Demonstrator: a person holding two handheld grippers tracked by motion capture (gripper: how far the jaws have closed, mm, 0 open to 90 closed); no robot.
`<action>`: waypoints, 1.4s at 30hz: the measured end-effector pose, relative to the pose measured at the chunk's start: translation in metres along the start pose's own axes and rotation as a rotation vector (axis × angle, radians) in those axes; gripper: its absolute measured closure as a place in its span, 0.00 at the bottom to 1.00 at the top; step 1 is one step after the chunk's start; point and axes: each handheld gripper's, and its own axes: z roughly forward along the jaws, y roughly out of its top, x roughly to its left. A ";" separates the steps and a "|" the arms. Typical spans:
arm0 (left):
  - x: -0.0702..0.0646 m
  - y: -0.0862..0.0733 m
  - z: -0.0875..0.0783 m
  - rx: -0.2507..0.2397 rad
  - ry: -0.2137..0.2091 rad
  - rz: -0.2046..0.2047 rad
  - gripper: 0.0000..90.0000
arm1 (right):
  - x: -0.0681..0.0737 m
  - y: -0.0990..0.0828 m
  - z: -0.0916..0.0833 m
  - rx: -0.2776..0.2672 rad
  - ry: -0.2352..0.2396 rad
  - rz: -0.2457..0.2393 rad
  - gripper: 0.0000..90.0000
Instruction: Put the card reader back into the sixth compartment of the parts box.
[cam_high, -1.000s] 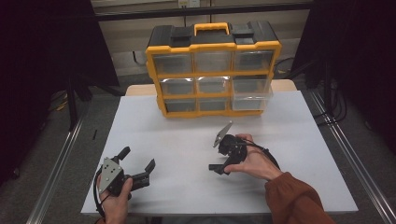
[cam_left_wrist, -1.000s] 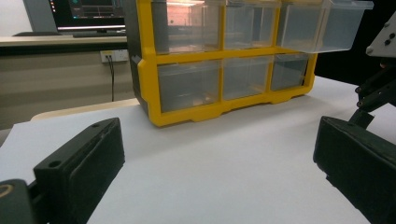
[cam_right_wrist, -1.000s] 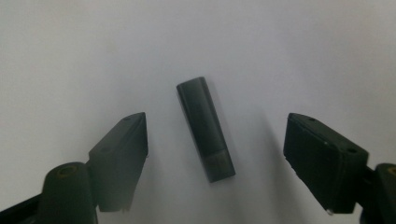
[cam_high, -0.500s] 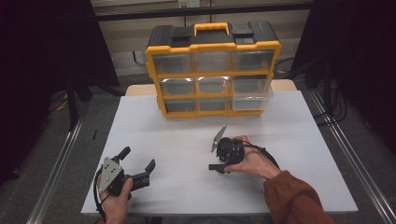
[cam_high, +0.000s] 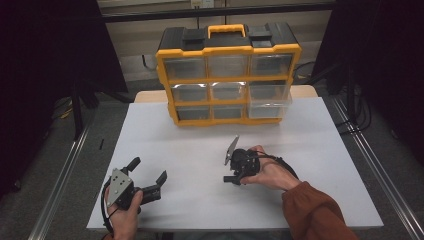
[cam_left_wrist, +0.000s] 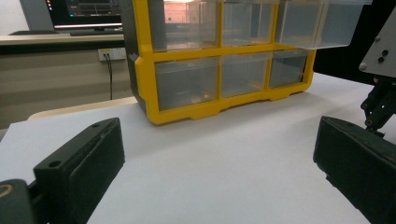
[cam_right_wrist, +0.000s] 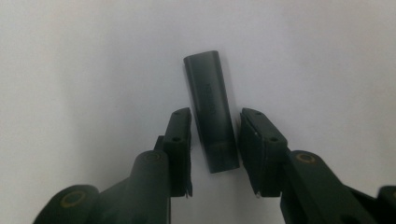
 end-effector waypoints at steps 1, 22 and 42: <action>0.000 0.000 0.000 0.001 0.000 0.001 0.02 | 0.000 0.001 0.000 0.004 -0.007 -0.002 0.73; 0.000 -0.001 0.001 0.007 -0.013 -0.006 0.02 | 0.004 0.003 -0.001 0.016 -0.010 -0.014 0.82; 0.000 -0.001 0.001 0.009 -0.012 -0.004 0.02 | -0.003 -0.007 -0.023 -0.105 -0.032 0.055 0.82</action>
